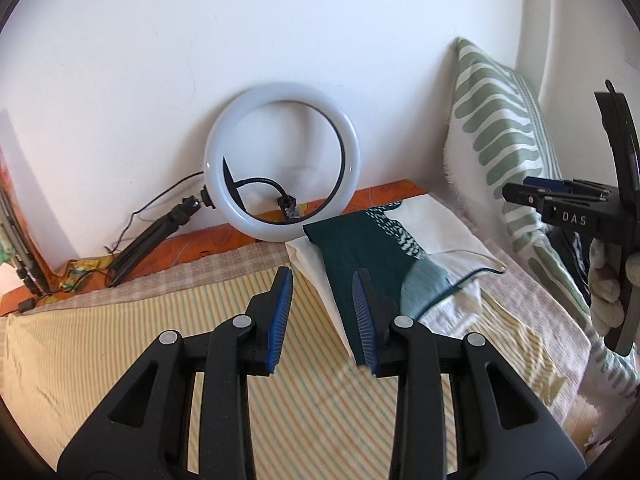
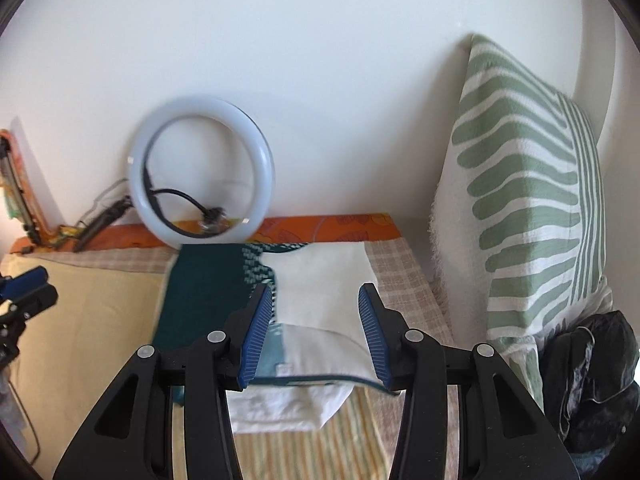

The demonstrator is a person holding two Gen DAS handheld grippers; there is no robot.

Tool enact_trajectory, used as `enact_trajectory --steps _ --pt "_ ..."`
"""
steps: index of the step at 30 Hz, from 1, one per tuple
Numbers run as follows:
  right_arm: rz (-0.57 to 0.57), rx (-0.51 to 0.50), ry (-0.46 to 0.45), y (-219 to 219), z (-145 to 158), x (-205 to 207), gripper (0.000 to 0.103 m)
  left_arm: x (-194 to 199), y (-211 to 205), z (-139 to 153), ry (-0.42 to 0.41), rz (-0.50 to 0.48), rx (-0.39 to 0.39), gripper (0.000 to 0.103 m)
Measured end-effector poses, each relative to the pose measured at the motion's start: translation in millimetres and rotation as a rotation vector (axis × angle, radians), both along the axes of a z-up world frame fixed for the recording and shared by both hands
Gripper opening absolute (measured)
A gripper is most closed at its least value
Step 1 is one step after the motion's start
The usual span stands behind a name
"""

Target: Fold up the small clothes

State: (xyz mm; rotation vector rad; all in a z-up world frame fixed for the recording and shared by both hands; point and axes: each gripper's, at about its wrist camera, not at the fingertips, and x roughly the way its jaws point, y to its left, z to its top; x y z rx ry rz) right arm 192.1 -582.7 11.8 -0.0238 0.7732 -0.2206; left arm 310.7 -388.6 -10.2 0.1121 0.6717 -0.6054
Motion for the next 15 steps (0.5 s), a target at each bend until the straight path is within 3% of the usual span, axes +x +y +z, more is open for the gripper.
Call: enact_trajectory --steps 8,11,14,15 --pt "0.013 0.025 -0.056 38 33 -52 0.044 -68 39 36 -0.077 -0.029 -0.022 0.032" --pt "0.018 0.011 -0.074 54 40 -74 0.044 -96 53 48 -0.114 -0.048 -0.034 0.050" --pt "0.022 0.009 -0.083 67 46 -95 0.044 -120 63 55 -0.146 -0.070 -0.034 0.052" --pt "0.021 0.008 -0.086 72 48 -103 0.044 -128 66 57 -0.145 -0.079 -0.038 0.058"
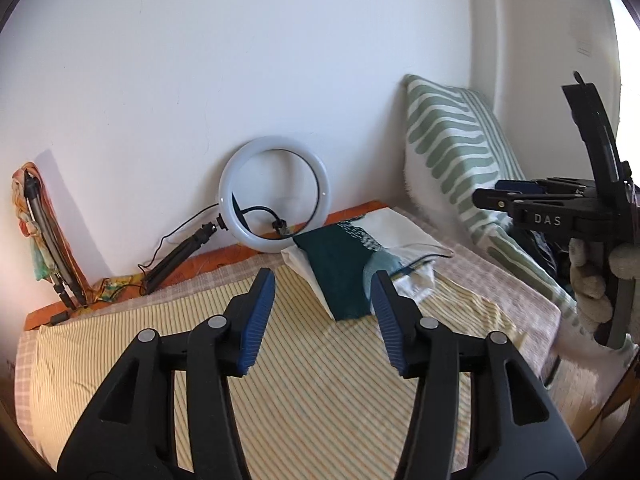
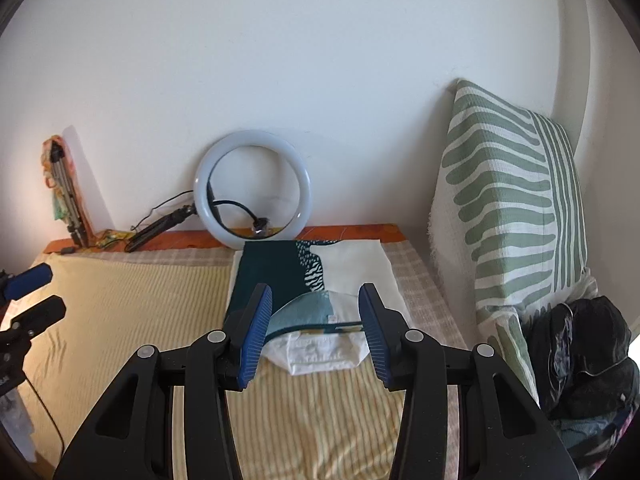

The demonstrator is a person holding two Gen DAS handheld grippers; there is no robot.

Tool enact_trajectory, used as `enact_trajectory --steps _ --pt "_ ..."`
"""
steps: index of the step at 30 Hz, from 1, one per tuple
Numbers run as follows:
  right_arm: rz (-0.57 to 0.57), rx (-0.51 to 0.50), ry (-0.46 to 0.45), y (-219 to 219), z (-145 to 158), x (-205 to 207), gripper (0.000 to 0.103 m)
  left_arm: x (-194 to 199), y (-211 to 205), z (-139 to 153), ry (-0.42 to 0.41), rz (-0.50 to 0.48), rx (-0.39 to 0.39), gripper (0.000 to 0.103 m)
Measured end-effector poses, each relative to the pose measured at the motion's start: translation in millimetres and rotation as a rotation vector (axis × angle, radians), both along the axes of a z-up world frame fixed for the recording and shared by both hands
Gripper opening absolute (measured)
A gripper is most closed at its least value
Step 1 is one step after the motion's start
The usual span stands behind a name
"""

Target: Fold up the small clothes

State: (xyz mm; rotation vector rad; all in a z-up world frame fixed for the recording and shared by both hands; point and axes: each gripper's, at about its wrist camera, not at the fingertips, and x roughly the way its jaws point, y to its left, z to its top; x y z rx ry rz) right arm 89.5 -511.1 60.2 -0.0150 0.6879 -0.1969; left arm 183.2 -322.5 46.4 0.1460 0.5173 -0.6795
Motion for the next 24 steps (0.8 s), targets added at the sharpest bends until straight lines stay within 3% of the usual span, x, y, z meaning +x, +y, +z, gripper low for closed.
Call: enact_trajectory --steps 3,7,9,12,18,24 --pt "-0.005 0.012 -0.010 9 4 -17 0.054 -20 12 2 -0.008 -0.008 -0.012 0.071" --pt "-0.013 -0.013 -0.025 25 7 -37 0.064 -38 26 1 -0.021 -0.010 -0.023 0.075" --pt "-0.029 -0.028 -0.036 33 8 -46 0.069 -45 36 -1 -0.009 -0.009 -0.042 0.086" --pt "-0.055 -0.010 -0.052 39 7 -58 0.082 -55 50 -3 0.001 -0.010 -0.072 0.095" --pt "-0.077 0.010 -0.040 53 -5 -70 0.083 -74 63 -6 -0.051 -0.030 -0.051 0.103" --pt "-0.094 -0.008 -0.055 76 -14 -85 0.083 -76 67 -18 -0.012 -0.031 -0.006 0.103"
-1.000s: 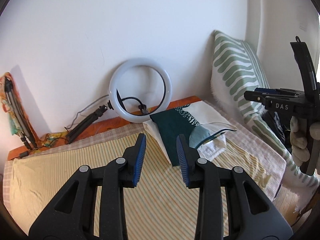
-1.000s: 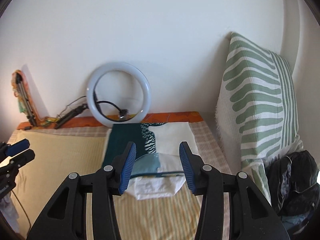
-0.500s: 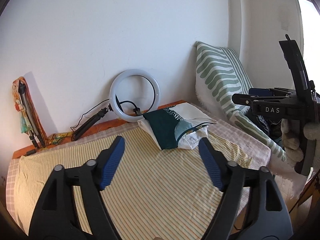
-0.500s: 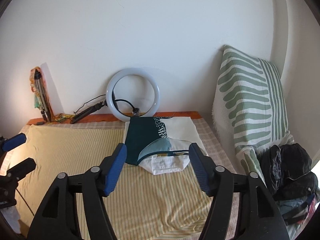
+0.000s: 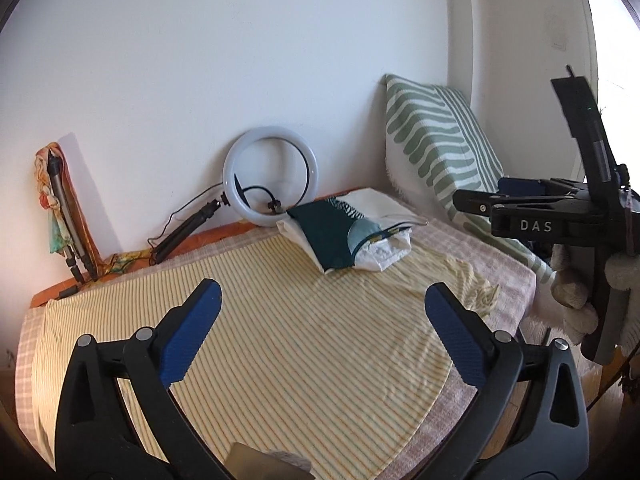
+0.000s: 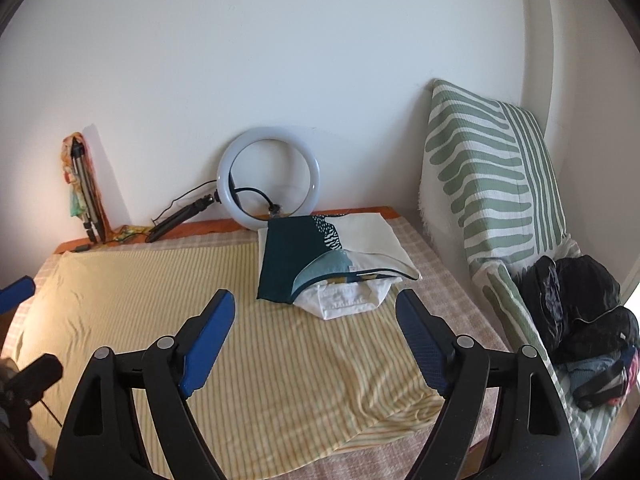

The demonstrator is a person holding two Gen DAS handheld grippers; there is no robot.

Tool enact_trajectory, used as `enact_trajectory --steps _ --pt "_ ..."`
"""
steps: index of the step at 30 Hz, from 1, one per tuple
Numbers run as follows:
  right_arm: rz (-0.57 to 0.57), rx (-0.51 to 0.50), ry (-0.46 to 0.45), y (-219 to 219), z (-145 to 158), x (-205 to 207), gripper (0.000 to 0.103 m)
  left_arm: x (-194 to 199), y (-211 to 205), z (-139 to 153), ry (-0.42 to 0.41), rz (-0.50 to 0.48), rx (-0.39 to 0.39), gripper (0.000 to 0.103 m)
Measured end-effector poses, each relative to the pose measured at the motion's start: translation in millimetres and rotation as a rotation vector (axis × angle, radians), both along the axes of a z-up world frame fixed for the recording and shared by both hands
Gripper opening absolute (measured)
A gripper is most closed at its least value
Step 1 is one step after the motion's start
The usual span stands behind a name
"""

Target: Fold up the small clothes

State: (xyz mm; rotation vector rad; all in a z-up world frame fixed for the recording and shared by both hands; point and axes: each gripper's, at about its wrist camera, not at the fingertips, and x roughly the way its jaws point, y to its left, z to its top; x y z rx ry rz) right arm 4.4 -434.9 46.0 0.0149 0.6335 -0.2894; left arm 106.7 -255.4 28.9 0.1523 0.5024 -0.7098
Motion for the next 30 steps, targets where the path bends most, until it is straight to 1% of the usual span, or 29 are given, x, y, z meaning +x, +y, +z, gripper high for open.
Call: enact_trajectory --steps 6,12,17,30 --pt "-0.024 0.010 -0.023 9 -2 -8 0.086 -3 0 -6 0.000 0.003 0.029 0.103" --pt "-0.021 -0.001 -0.027 12 1 -9 0.086 -5 3 -3 -0.010 0.013 0.013 0.103" --pt "-0.022 -0.017 -0.024 16 1 -11 0.086 -4 3 -3 -0.005 0.013 0.022 0.103" --pt "-0.034 -0.016 -0.016 14 -4 -9 0.086 -7 6 0 -0.026 0.018 0.027 0.103"
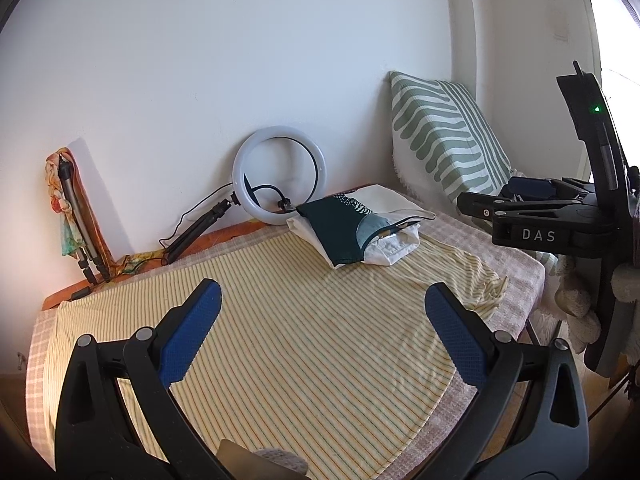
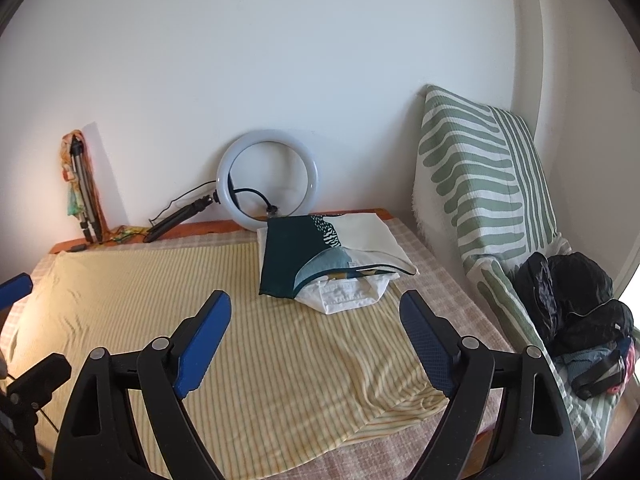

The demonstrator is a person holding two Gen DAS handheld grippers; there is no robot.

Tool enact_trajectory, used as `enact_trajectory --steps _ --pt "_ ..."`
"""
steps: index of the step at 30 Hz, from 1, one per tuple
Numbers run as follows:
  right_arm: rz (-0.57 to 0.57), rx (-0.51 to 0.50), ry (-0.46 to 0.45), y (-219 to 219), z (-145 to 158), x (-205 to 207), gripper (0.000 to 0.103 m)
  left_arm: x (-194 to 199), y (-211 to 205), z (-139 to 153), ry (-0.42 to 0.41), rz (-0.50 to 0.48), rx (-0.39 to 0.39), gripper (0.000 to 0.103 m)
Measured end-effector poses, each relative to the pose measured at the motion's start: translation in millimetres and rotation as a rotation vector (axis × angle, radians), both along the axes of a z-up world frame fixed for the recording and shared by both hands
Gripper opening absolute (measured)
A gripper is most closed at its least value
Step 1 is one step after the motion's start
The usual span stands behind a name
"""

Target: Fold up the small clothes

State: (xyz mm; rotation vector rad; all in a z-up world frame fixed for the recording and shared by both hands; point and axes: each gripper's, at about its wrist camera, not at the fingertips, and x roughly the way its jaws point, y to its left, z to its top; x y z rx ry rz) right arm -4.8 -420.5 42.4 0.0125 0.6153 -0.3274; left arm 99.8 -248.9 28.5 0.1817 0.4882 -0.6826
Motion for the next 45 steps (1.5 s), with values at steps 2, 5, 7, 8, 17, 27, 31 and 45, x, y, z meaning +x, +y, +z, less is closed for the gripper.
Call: enact_trajectory --steps 2,5,7,8,17,27,31,45 --pt "0.005 0.002 0.002 -0.1 0.1 0.1 0.086 0.1 0.9 0.3 0.000 -0.001 -0.001 0.103" --pt "0.004 -0.001 0.002 1.5 0.2 -1.4 0.086 1.1 1.0 0.4 0.002 -0.001 0.000 0.103" --pt "0.001 -0.006 0.002 2.4 0.3 -2.0 0.086 0.7 1.1 0.4 -0.001 -0.002 0.000 0.103" --pt "-0.001 -0.010 0.002 2.8 0.2 -2.0 0.086 0.6 1.1 0.4 -0.002 -0.001 0.000 0.103" --pt "-0.001 -0.007 0.007 3.7 -0.2 -2.0 0.086 1.8 3.6 1.1 -0.010 0.001 0.002 0.103" --pt "0.006 -0.004 0.009 4.0 -1.0 -0.2 0.086 3.5 4.3 1.6 -0.001 0.001 0.002 0.103" --pt "0.005 -0.004 0.014 3.9 -2.5 0.3 0.086 2.9 3.8 1.5 -0.001 0.002 0.002 0.103" --pt "0.009 -0.002 0.026 7.6 -7.9 -0.4 0.086 0.5 2.8 -1.8 0.005 0.002 0.008 0.103"
